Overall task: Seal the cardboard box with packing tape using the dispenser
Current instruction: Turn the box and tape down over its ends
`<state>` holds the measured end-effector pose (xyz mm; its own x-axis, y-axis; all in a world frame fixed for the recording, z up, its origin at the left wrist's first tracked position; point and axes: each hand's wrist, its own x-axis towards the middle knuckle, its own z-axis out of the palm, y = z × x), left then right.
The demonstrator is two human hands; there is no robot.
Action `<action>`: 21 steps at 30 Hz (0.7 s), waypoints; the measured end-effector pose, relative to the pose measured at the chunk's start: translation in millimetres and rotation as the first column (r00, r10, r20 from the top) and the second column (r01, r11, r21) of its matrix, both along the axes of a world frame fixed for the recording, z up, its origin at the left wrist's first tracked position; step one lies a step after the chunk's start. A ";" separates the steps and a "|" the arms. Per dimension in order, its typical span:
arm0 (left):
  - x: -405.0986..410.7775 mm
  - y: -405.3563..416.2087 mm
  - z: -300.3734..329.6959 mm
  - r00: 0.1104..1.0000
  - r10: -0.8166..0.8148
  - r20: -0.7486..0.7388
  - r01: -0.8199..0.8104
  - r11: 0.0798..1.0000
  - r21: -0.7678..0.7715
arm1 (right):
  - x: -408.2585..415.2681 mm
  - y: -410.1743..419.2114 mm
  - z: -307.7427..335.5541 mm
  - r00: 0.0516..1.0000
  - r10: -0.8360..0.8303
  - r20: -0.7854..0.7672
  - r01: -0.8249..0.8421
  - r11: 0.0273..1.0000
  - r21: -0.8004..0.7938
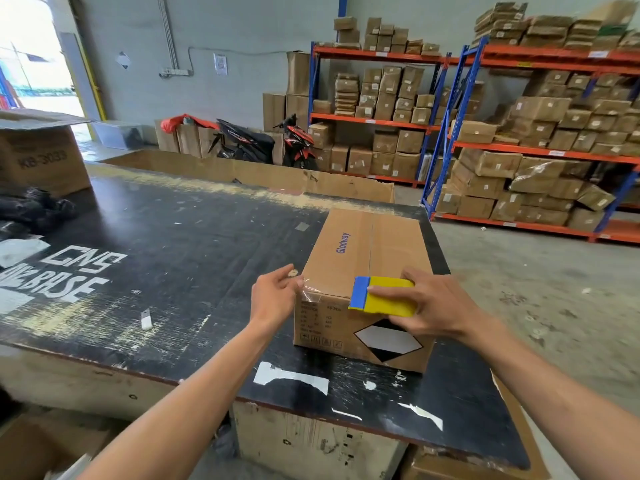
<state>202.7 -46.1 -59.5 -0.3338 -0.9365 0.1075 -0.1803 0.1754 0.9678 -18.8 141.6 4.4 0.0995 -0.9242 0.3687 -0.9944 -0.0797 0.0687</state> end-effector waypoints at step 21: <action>1.1 -28.0 -17.5 0.994 -0.063 0.092 0.070 0.995 -0.073 | 25.6 -22.2 -3.0 0.991 -0.092 -0.092 0.099 0.992 0.074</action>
<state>203.8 -74.1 -77.0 -0.4063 -0.9023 0.1442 -0.2512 0.2620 0.9318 6.8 119.3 1.5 0.0382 -0.9569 0.2880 -0.9880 0.0070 0.1542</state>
